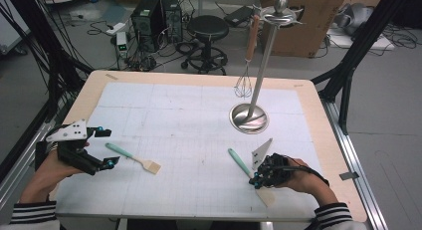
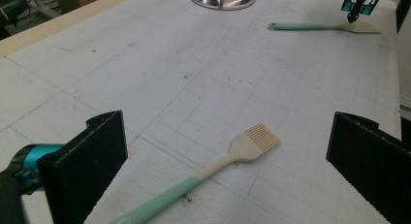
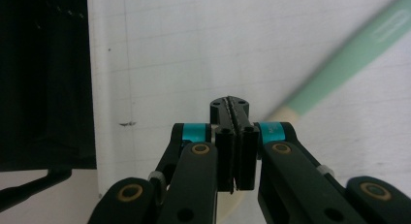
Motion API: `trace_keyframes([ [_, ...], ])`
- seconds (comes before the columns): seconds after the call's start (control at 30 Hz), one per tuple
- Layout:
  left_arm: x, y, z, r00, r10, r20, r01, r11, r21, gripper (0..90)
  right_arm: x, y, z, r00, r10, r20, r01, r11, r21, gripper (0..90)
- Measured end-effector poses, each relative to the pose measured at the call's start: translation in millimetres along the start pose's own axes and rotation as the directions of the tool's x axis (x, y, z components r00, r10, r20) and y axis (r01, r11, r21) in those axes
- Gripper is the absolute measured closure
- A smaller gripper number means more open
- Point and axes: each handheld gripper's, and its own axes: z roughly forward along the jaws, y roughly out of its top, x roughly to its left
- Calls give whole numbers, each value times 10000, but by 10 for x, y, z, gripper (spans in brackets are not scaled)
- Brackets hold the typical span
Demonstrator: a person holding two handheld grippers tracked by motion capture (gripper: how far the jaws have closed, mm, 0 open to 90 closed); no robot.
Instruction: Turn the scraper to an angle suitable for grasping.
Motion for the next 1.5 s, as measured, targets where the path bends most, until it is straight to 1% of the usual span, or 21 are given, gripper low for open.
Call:
trace_keyframes([
  [0.07, 2, 0, 0, 10000, -2, -4, 2, 10000, 4, 17, 11, -7, 36, 9999, -17, -125, 18, 10000, 84, 891],
  [0.17, 1, -1, 7, 10000, 9, 9, -9, 10000, 44, 16, 15, -19, 54, 9999, 9, -131, -7, 9999, 122, 891],
  [0.2, 2, 0, 7, 10000, 66, 31, -66, 9999, 76, 17, 14, -22, 58, 9999, -14, -109, 15, 10000, 95, 891],
  [0.23, -2, 1, 11, 10000, 28, 44, -28, 10000, 36, 16, 18, -23, 66, 9999, -7, -148, 9, 10000, 88, 891],
  [0.3, -3, 1, 14, 10000, 14, 38, -14, 10000, 28, 16, 24, -20, 79, 9999, -1, -121, 4, 9997, 227, 891],
  [0.4, -7, 0, 12, 10000, 17, 28, -17, 10000, 36, 17, 22, -11, 111, 9999, -88, -111, 91, 9995, 292, 891],
  [0.5, -1, 1, 6, 10000, 42, 20, -42, 10000, 39, 17, 21, -14, 134, 9998, -93, -164, 102, 9986, 527, 891],
  [0.6, 0, 0, 7, 10000, -1, 16, 1, 10000, 44, 16, 18, -16, 132, 9998, -127, -133, 134, 9985, 522, 891],
  [0.63, 0, 0, 9, 10000, 23, 32, -23, 10000, 48, 17, 21, -20, 128, 9998, -86, -160, 95, 9984, 559, 891],
  [0.67, 2, 0, 8, 10000, 62, 39, -63, 9999, 80, 17, 13, -23, 126, 9998, -154, -142, 162, 9981, 586, 891],
  [0.7, -3, 0, 12, 10000, 15, 46, -15, 10000, 33, 17, 10, -25, 122, 9998, -151, -156, 161, 9980, 617, 891],
  [0.77, 1, 1, 7, 10000, 63, 42, -63, 10000, 67, 17, 2, -36, 109, 9998, -144, -129, 153, 9969, 775, 891],
  [0.9, 1, 0, -3, 10000, -1, 16, 1, 10000, -25, 17, -24, -82, 73, 9999, -129, 77, 121, 9951, 977, 891],
  [1.1, 0, 0, -1, 10000, 14, 14, -14, 10000, -15, 16, -79, -180, 7, 9992, 60, 394, -110, 9917, 1281, 891],
  [1.2, 0, -1, 2, 10000, -9, 24, 9, 10000, -10, 17, -121, -249, -37, 9977, 269, 619, -358, 9884, 1474, 891],
  [1.37, 0, -2, 7, 10000, -28, 28, 28, 10000, -23, 17, -200, -368, -109, 9940, 674, 857, -791, 9867, 1419, 891],
  [1.5, 5, -3, 5, 10000, -19, 36, 19, 10000, -3, 17, -264, -464, -159, 9885, 998, 1134, -1143, 9850, 1293, 891],
])
